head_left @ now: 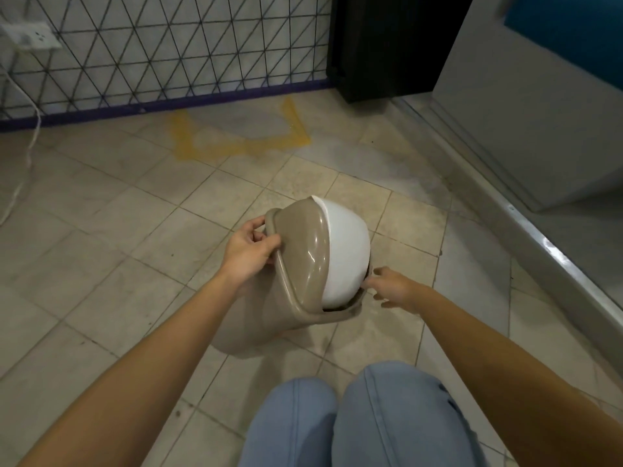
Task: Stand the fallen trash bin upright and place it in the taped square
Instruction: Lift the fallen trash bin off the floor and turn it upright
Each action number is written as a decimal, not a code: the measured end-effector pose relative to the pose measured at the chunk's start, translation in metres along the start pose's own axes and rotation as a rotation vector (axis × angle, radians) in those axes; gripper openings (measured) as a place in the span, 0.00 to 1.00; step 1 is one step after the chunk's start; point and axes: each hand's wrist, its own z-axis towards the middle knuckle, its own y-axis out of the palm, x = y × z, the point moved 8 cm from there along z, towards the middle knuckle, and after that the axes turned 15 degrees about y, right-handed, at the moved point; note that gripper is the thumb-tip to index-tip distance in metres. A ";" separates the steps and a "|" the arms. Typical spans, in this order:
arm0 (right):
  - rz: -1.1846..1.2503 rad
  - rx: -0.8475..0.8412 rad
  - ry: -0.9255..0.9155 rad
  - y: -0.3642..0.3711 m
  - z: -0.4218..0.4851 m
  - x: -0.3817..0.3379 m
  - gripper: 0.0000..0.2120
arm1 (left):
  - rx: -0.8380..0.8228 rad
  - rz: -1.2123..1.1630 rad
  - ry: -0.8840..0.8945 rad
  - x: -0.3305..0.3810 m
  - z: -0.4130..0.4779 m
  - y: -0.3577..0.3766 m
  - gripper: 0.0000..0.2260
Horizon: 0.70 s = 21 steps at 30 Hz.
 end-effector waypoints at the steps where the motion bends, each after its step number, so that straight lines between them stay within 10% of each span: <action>1: -0.010 -0.024 0.006 0.009 0.002 0.002 0.32 | 0.003 -0.006 0.004 0.000 -0.001 -0.004 0.23; 21: 0.099 -0.124 -0.162 0.027 -0.036 -0.035 0.11 | 0.164 -0.044 -0.045 -0.015 -0.004 -0.064 0.20</action>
